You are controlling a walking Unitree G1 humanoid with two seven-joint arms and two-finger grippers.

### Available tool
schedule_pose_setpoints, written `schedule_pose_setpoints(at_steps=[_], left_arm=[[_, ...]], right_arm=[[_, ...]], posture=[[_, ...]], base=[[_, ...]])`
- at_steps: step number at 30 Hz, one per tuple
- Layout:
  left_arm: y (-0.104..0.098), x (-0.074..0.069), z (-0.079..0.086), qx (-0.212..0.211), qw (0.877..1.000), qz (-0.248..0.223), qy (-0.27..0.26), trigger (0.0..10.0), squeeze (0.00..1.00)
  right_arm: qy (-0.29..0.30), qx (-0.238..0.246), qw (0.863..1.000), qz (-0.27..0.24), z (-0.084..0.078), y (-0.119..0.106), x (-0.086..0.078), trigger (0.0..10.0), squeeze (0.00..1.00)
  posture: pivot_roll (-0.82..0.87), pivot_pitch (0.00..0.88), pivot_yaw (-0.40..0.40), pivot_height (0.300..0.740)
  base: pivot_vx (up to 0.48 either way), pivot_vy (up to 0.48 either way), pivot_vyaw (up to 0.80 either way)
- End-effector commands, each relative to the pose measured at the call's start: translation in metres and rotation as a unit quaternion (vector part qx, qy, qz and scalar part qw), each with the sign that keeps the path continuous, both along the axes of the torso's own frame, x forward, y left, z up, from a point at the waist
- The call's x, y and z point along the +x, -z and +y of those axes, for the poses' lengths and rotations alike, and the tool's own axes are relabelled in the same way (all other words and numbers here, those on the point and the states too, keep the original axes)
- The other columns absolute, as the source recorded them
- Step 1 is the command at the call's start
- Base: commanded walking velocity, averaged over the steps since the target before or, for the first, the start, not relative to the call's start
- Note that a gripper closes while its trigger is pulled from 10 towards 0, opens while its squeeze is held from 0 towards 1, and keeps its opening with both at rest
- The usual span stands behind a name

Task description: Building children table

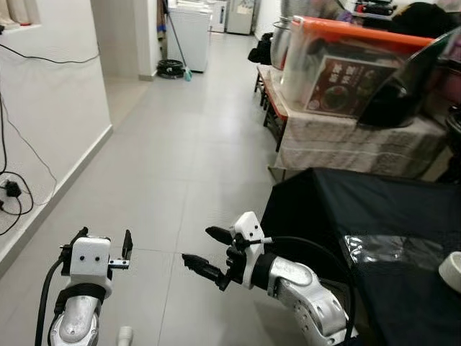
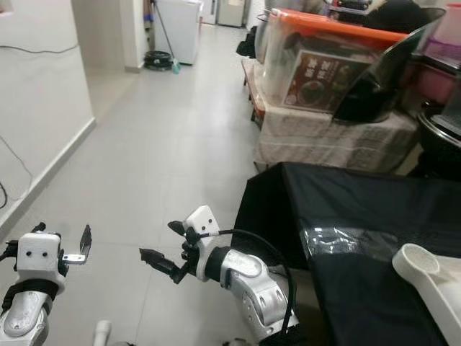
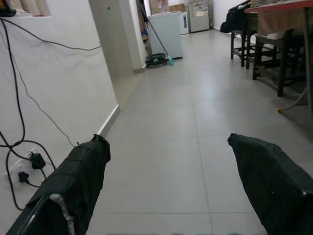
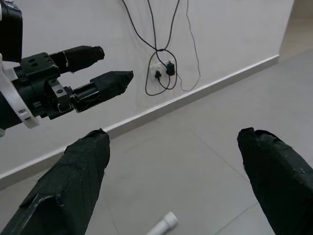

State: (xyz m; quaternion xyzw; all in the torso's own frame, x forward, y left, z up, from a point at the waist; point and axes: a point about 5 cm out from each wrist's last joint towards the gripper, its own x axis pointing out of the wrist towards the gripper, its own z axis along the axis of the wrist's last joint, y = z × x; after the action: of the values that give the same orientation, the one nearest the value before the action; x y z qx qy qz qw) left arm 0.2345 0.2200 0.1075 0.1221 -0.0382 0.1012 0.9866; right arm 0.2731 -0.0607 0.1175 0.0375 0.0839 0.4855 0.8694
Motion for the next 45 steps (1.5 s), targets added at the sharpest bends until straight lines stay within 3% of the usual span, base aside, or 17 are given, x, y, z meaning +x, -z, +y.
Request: schedule_pose_setpoints(at_steps=[1,23,45], left_arm=[[0.004,0.001,-0.001,0.004,1.0,0.013,0.0,10.0,0.0],[0.004,0.003,0.0,0.01,1.0,0.012,-0.002,10.0,0.0],[0.003,0.004,0.001,0.014,1.0,0.012,0.001,10.0,0.0]], right_arm=[[-0.003,-0.012,1.0,0.008,0.0,0.003,0.0,10.0,0.0],[-0.021,0.005,1.0,0.02,0.017,0.002,0.004,10.0,0.0],[-0.025,0.001,0.999,0.036,0.019,0.01,0.001,10.0,0.0]], posture=[[0.08,0.0,-0.099,0.61],[0.1,0.0,-0.103,0.545],[0.1,0.0,-0.093,0.48]], base=[[0.0,0.0,0.0],[0.0,0.0,0.0],[0.0,0.0,0.0]])
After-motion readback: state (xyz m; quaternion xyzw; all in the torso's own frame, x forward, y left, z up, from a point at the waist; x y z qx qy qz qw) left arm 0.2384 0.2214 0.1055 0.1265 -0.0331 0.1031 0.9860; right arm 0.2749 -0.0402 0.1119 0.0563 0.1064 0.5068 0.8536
